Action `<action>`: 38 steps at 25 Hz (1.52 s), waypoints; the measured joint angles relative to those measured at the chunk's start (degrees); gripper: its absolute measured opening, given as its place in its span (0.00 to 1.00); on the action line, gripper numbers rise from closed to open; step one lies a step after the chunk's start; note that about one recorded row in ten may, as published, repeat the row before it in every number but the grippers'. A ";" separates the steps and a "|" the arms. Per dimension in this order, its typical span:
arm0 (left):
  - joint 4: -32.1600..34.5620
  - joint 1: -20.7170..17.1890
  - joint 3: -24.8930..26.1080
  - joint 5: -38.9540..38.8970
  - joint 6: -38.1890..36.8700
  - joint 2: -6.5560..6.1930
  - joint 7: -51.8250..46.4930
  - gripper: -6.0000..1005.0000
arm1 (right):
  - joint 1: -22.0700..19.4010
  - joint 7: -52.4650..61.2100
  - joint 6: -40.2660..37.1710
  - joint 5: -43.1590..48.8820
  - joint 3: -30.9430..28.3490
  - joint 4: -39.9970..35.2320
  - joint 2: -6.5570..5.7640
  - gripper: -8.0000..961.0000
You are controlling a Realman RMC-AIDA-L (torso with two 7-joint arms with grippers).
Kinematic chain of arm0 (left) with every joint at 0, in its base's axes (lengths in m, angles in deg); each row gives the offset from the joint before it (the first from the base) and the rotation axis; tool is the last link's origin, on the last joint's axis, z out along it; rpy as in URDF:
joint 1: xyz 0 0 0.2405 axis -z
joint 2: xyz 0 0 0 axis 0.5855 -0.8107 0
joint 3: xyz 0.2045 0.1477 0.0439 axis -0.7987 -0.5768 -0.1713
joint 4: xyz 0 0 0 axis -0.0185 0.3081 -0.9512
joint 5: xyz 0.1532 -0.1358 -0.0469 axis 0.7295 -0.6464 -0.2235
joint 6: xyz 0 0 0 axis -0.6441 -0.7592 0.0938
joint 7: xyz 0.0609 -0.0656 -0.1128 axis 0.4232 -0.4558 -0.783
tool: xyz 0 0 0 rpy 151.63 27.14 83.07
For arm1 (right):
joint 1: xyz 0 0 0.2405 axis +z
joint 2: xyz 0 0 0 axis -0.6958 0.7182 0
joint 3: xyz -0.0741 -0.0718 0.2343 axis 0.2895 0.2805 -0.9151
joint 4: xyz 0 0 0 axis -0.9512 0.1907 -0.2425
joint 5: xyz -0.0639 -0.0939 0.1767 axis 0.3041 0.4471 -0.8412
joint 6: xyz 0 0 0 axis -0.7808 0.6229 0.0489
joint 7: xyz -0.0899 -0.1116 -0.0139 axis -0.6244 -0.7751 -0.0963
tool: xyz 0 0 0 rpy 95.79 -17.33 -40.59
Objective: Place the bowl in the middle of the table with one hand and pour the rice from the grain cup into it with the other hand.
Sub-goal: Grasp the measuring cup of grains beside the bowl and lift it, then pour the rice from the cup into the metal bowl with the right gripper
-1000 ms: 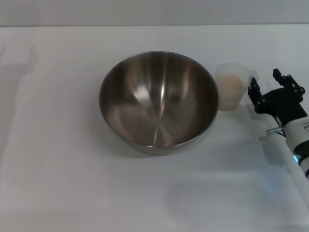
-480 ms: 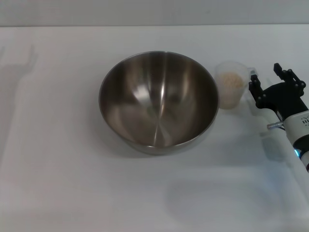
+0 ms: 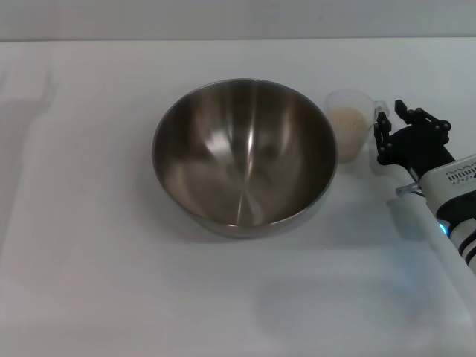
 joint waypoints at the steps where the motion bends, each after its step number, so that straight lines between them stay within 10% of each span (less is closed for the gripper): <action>1: 0.00 0.00 0.00 0.00 0.00 0.00 0.00 0.84 | 0.12 0.27 0.09 0.04 0.02 -0.07 0.00 0.39; 19: 0.00 -0.31 0.19 0.00 -0.99 -0.05 0.00 0.84 | 0.92 2.77 0.10 -0.10 -0.19 -0.88 0.09 0.02; 38: 0.83 -0.55 0.75 0.00 -0.74 0.47 0.36 0.84 | 5.26 -12.61 -21.13 4.44 -1.47 -0.92 -0.16 0.02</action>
